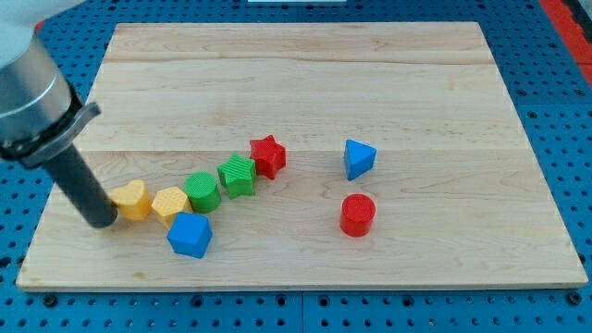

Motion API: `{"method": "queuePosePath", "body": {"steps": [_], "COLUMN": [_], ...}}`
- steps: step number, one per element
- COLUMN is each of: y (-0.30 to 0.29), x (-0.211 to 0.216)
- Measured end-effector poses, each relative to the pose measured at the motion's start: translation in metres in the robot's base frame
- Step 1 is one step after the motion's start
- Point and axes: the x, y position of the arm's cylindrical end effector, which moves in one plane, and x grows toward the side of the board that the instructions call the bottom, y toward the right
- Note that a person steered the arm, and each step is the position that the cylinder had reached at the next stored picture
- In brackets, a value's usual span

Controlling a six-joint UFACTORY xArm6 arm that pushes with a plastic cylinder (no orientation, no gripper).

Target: Move the yellow hexagon to the top right of the red star

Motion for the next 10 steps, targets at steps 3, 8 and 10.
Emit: {"method": "queuePosePath", "body": {"steps": [3, 8, 10], "y": [0.002, 0.003, -0.025], "x": [-0.073, -0.07, -0.011]}}
